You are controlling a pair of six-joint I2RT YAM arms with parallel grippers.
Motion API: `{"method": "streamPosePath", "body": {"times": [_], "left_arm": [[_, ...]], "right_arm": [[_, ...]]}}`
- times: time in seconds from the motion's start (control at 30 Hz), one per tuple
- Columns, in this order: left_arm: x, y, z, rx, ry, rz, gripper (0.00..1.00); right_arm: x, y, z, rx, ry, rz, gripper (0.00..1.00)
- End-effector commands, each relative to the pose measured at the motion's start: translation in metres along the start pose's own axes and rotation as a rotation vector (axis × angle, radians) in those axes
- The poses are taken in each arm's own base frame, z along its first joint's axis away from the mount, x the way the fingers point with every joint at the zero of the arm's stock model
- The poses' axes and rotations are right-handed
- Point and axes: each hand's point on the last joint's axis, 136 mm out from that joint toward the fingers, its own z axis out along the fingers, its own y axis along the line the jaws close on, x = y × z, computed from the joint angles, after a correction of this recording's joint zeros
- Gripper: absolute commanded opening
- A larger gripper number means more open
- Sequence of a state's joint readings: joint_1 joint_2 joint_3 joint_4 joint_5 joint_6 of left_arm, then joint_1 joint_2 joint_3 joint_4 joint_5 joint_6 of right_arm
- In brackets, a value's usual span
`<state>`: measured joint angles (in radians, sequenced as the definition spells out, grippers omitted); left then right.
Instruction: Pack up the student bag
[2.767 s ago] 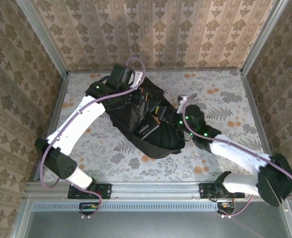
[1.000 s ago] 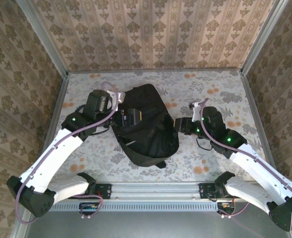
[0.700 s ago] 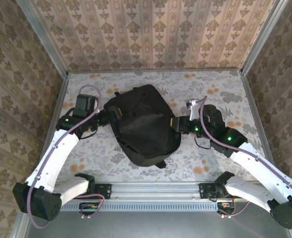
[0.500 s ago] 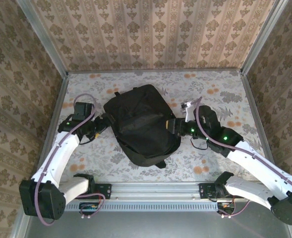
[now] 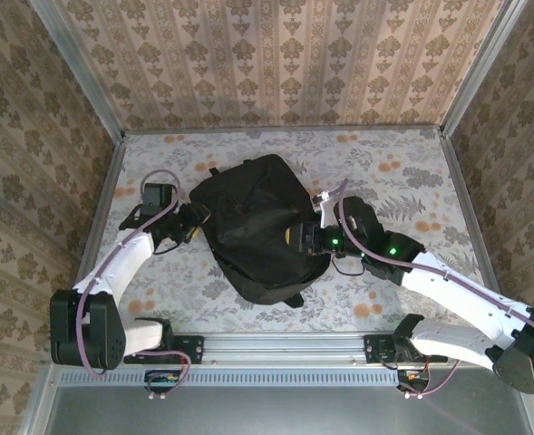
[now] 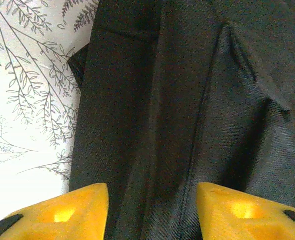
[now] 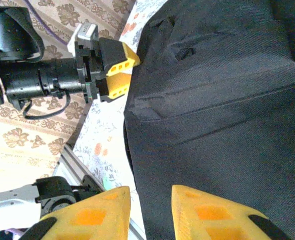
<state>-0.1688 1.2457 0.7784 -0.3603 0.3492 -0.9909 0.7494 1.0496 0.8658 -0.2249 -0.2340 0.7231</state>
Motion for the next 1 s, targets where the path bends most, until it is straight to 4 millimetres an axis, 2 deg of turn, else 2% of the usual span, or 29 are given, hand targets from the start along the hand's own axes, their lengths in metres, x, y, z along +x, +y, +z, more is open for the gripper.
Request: {"method": "streamPosePath", "body": {"times": [0.0, 0.07, 0.13, 0.3, 0.4, 0.43, 0.53, 0.7, 0.77, 0.97], "left_arm": [[0.002, -0.006, 0.003, 0.051, 0.007, -0.030, 0.48], [0.004, -0.006, 0.005, 0.057, 0.006, -0.039, 0.47], [0.004, -0.008, 0.008, 0.067, 0.006, -0.050, 0.41], [0.004, -0.017, 0.011, 0.088, 0.012, -0.067, 0.19], [0.004, -0.022, 0.008, 0.100, 0.008, -0.074, 0.02], [0.005, -0.023, 0.007, 0.105, 0.008, -0.075, 0.00], [0.008, -0.028, 0.001, 0.120, 0.004, -0.082, 0.00], [0.014, -0.035, -0.011, 0.136, -0.003, -0.086, 0.00], [0.017, -0.037, -0.016, 0.137, -0.005, -0.086, 0.00], [0.022, -0.042, -0.032, 0.157, -0.017, -0.087, 0.00]], "right_arm": [[-0.001, 0.010, 0.002, -0.038, 0.009, 0.012, 0.29], [0.003, 0.015, 0.007, -0.054, 0.032, 0.005, 0.27], [0.011, 0.021, 0.015, -0.060, 0.080, -0.017, 0.24], [0.047, 0.046, 0.044, -0.085, 0.261, -0.121, 0.21], [0.060, 0.063, 0.059, -0.104, 0.323, -0.171, 0.20], [0.061, 0.068, 0.063, -0.115, 0.330, -0.182, 0.21], [0.066, 0.066, 0.086, -0.088, 0.355, -0.173, 0.19], [0.077, 0.068, 0.114, -0.084, 0.405, -0.143, 0.05], [0.082, 0.064, 0.124, -0.060, 0.430, -0.140, 0.02], [0.083, 0.045, 0.138, 0.029, 0.427, -0.153, 0.01]]}}
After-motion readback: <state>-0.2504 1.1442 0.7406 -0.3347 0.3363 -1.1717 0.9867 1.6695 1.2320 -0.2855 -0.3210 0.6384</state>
